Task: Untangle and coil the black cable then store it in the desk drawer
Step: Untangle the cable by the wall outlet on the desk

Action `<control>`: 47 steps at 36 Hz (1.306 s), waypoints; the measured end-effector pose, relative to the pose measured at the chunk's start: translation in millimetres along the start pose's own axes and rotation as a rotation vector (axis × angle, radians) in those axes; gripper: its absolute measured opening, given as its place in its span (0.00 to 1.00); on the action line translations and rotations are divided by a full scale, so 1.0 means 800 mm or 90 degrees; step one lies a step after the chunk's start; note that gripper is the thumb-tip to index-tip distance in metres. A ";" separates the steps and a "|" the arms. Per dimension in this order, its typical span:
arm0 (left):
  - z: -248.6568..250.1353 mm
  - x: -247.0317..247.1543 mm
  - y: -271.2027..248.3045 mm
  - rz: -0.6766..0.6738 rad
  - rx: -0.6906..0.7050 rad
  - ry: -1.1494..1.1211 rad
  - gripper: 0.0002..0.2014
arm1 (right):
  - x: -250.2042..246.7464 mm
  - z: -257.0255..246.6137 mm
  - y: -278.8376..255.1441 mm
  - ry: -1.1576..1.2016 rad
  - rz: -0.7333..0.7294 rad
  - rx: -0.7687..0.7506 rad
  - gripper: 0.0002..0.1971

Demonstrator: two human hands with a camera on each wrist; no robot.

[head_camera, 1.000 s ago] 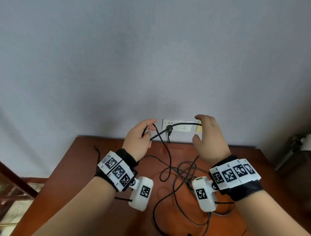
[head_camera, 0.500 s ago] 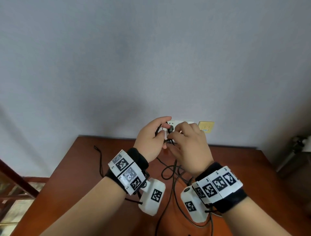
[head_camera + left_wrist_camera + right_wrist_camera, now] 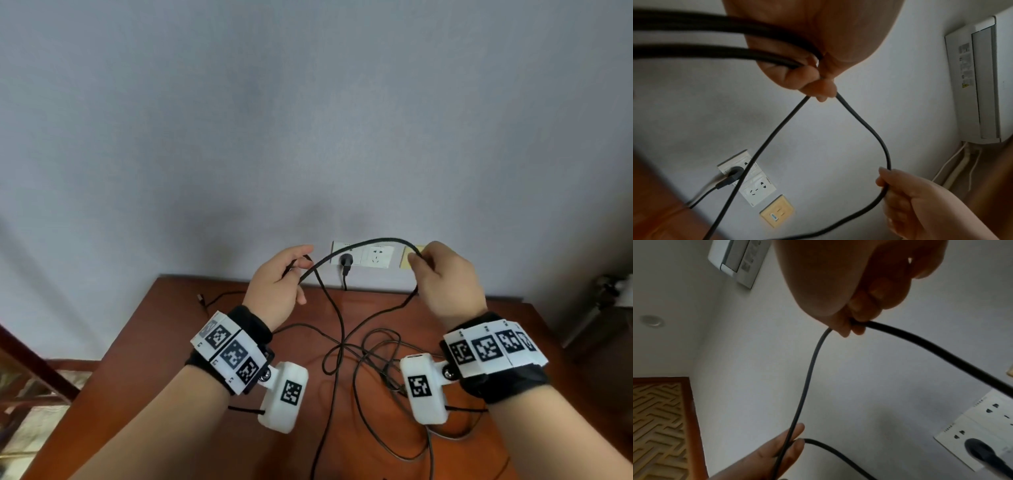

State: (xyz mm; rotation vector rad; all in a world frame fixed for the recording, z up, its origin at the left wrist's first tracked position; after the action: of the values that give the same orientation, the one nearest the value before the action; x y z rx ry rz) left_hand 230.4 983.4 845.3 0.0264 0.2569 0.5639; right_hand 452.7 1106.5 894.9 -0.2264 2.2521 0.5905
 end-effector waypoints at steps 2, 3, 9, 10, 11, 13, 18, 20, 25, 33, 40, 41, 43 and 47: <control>-0.001 0.000 0.000 0.006 0.003 -0.002 0.22 | 0.006 0.004 0.000 -0.034 -0.037 0.010 0.07; -0.001 0.001 0.000 0.005 0.004 -0.009 0.22 | 0.010 0.003 -0.002 -0.060 -0.054 0.009 0.05; 0.011 0.016 -0.001 -0.024 0.023 -0.032 0.22 | 0.020 -0.031 -0.016 -0.206 -0.049 -0.099 0.25; 0.014 0.019 -0.002 -0.028 0.027 -0.032 0.22 | 0.020 -0.042 -0.019 -0.199 -0.033 -0.140 0.23; 0.017 0.021 -0.002 -0.031 0.031 -0.032 0.22 | 0.022 -0.054 -0.023 -0.177 -0.023 -0.190 0.21; 0.024 0.025 -0.003 -0.035 0.045 -0.026 0.21 | 0.031 -0.078 -0.035 -0.126 -0.034 -0.291 0.17; 0.041 0.045 -0.010 -0.082 0.083 -0.012 0.23 | 0.067 -0.105 -0.056 -0.112 -0.150 -0.354 0.14; 0.043 0.053 -0.014 -0.106 0.089 -0.009 0.26 | 0.069 -0.105 -0.055 -0.092 -0.162 -0.346 0.11; 0.037 0.052 -0.017 -0.111 0.087 0.024 0.26 | 0.059 -0.093 -0.047 -0.139 -0.155 -0.301 0.05; 0.012 0.022 -0.004 -0.038 0.058 -0.001 0.23 | 0.028 -0.042 -0.019 -0.093 -0.079 -0.122 0.11; -0.012 0.019 0.002 -0.039 0.026 -0.004 0.25 | 0.006 -0.013 -0.004 0.094 -0.004 -0.021 0.10; -0.014 0.020 0.002 -0.043 0.023 -0.006 0.25 | 0.003 -0.010 -0.002 0.127 0.004 -0.006 0.10; -0.020 0.022 0.005 -0.046 0.017 -0.005 0.25 | -0.002 -0.009 -0.001 0.209 0.011 0.021 0.12; -0.029 0.021 0.010 -0.034 0.011 0.022 0.25 | -0.010 -0.012 0.002 0.366 0.018 0.066 0.12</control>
State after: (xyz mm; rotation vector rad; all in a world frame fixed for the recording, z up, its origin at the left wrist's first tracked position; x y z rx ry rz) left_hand 233.9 997.9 819.7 0.0260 0.2947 0.5091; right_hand 451.3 1103.1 906.8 -0.3466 2.8353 0.4594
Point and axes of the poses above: each hand's wrist, its own y-axis towards the middle knuckle, its own x-axis out of the palm, z = x × y, the point moved 8 cm from there along y, towards the middle knuckle, and after that the axes turned 2 degrees about -x, right-handed, at the moved point
